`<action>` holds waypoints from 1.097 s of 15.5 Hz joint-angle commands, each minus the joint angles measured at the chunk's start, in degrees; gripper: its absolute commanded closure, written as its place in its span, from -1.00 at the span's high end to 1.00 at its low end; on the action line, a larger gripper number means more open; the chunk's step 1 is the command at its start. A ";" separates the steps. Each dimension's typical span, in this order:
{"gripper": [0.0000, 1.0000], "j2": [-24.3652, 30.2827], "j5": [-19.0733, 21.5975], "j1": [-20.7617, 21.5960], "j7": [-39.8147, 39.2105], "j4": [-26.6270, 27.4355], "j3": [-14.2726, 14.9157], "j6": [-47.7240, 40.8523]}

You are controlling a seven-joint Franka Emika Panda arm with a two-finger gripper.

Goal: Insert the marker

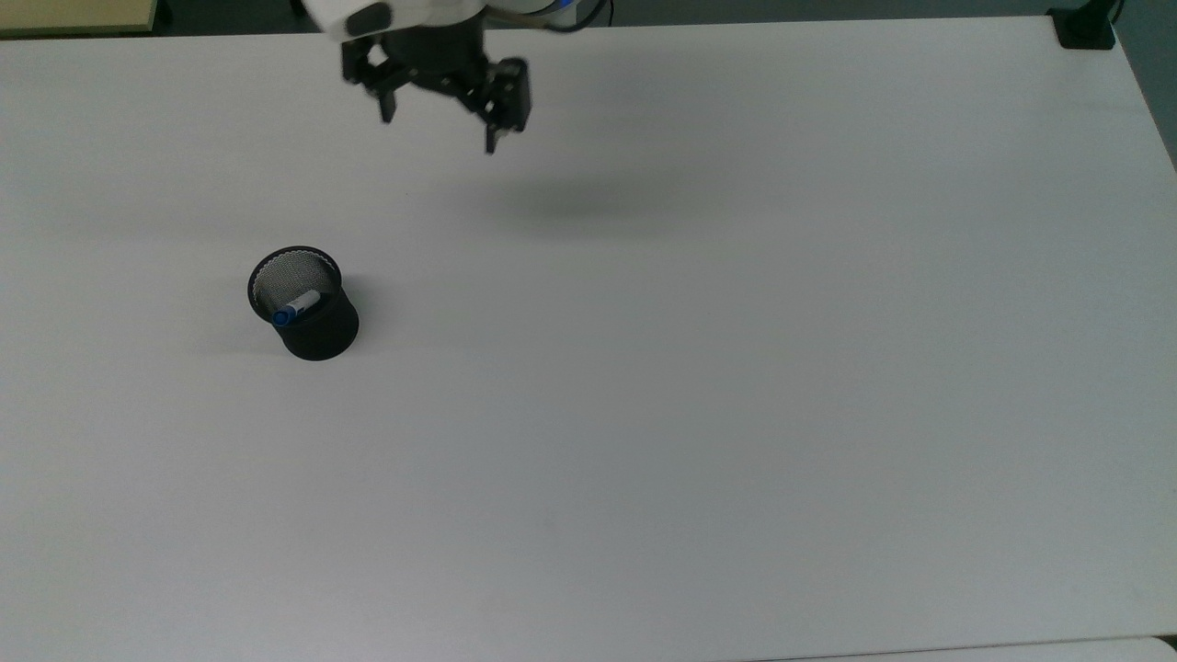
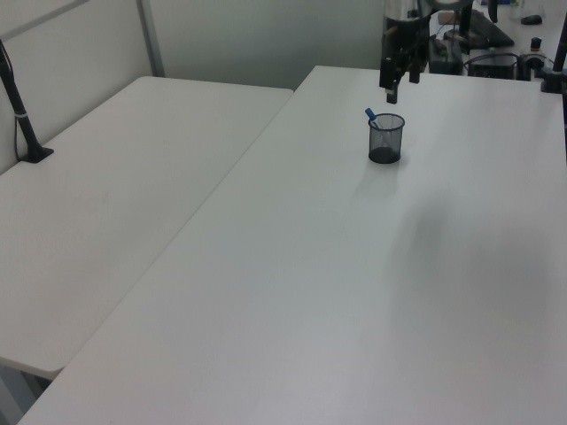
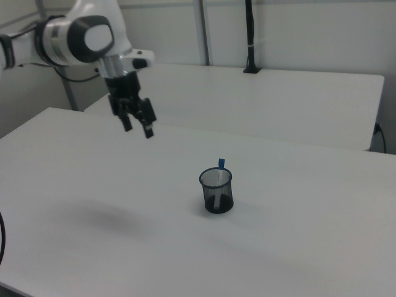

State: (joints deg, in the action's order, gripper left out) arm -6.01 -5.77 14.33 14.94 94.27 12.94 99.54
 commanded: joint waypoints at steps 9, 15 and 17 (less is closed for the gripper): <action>1.00 2.94 2.08 -14.94 -9.50 -2.86 -14.09 -7.96; 1.00 2.94 2.87 -16.09 -8.70 -4.09 -13.74 -7.87; 1.00 2.58 2.78 -16.00 -8.79 -4.71 -13.56 -8.04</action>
State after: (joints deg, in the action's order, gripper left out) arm -3.60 -3.93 -1.50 7.10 90.73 -0.73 92.64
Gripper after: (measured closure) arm 0.000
